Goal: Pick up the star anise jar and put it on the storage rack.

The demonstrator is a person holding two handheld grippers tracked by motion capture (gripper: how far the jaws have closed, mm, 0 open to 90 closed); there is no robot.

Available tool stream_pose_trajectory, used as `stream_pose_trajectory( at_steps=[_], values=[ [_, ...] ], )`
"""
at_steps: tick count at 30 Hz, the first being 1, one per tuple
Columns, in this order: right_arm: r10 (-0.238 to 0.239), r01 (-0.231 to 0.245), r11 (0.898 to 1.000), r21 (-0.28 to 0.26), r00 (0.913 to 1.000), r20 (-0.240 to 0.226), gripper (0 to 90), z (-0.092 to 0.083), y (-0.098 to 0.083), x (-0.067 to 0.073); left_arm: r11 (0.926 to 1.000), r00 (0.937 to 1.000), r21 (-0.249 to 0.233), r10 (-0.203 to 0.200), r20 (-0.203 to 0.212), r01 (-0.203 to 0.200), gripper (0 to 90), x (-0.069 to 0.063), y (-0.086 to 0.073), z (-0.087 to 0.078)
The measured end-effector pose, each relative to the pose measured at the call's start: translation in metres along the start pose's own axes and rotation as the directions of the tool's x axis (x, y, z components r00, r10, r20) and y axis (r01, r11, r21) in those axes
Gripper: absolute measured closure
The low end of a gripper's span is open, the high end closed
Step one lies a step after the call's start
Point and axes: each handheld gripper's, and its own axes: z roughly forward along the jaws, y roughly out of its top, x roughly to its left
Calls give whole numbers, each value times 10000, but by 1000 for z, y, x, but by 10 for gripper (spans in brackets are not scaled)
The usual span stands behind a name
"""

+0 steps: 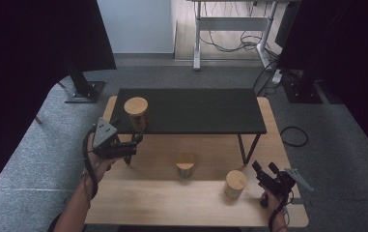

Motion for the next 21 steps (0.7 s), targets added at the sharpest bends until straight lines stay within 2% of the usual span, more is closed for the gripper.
stream_pose_trajectory(
  at_steps=[8,13,18,21],
  values=[
    [5,-5,10000,-18,10000,9,124,0,0,0,9998,9998,-101,-171,138,173,78,-5,-14,-16],
    [22,-22,10000,-23,10000,-1,124,0,0,0,9997,9996,88,-212,206,210,80,-13,-31,-24],
    [23,-23,10000,-14,10000,-11,124,0,0,0,9991,9987,79,-429,262,427,81,-20,-49,-34],
    [20,-20,10000,3,10000,-19,124,0,0,0,9995,9994,182,-265,228,261,82,-23,-59,-37]
  ],
)
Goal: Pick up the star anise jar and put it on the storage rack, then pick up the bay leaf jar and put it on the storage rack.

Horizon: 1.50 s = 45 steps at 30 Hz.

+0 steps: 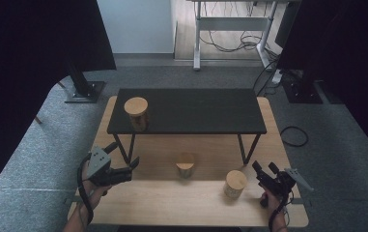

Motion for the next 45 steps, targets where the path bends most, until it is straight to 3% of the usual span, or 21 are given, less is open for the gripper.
stream_pose_trajectory(
  at_steps=[4,13,19,23,29,37,45],
  values=[
    [11,-11,10000,4,10000,-17,124,0,0,0,9996,9999,257,137,-29,-137,82,-4,-15,-3],
    [12,-12,10000,-15,10000,0,124,0,0,0,9971,9985,554,-535,139,526,84,-13,-53,-7],
    [8,-8,10000,1,10000,-4,124,0,0,0,9902,9964,1179,-794,308,753,85,-17,-80,1],
    [1,-1,10000,17,10000,-10,124,0,0,0,9862,9972,1566,-609,427,535,86,-16,-86,6],
    [-35,35,10000,80,10000,-31,124,0,0,0,9767,9967,2060,-697,420,596,87,-16,-101,16],
    [-88,88,10000,18,10000,-15,123,0,0,1,9738,9917,1930,-1267,225,1200,86,-7,-107,18],
    [-143,144,9999,-88,9998,111,117,-1,-1,2,9669,9884,2118,-1501,222,1421,86,-8,-114,19]
  ],
)
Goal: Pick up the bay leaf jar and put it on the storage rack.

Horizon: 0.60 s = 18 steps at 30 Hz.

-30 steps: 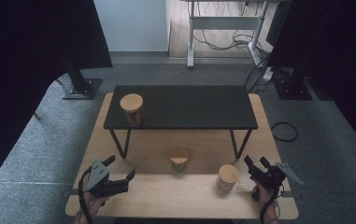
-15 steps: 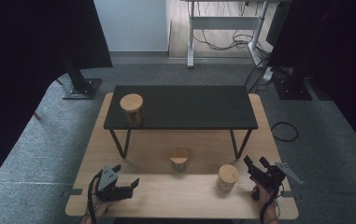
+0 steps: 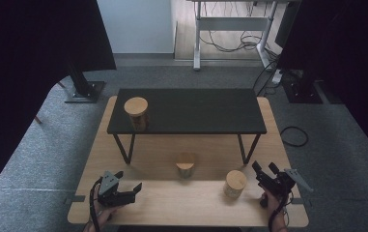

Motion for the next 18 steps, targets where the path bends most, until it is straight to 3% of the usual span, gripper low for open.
stream_pose_trajectory(
  at_steps=[11,18],
  values=[
    [-565,556,9978,360,9980,266,141,-9,-3,7,9998,9995,190,-29,301,23,86,-1,-4,4],
    [-658,659,9978,100,9978,-117,143,-22,4,18,9992,9981,208,-351,513,340,87,4,-6,6]
  ],
)
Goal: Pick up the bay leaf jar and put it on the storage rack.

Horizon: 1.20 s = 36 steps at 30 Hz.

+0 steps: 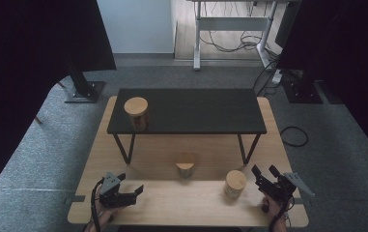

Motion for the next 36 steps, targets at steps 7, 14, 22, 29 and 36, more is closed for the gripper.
stream_pose_trajectory(
  at_steps=[7,14,22,29,36],
  values=[
    [-154,145,9997,-178,9985,-520,139,-18,2,14,10000,10000,63,35,54,-36,89,0,0,2],
    [-375,325,9982,-498,9939,-1039,143,-39,8,31,9999,10000,133,23,-60,-22,89,2,-2,4],
    [-981,912,9949,-441,9763,-1928,138,-56,5,64,9998,10000,198,60,-78,-58,89,4,-2,6],
    [-1303,1271,9915,-291,9594,-2503,136,-60,1,93,9995,9999,286,103,-57,-101,89,5,-3,7],
    [-1634,1722,9851,44,9423,-2921,130,-58,-9,118,9995,9999,292,107,-68,-105,89,3,-3,9]
  ],
)
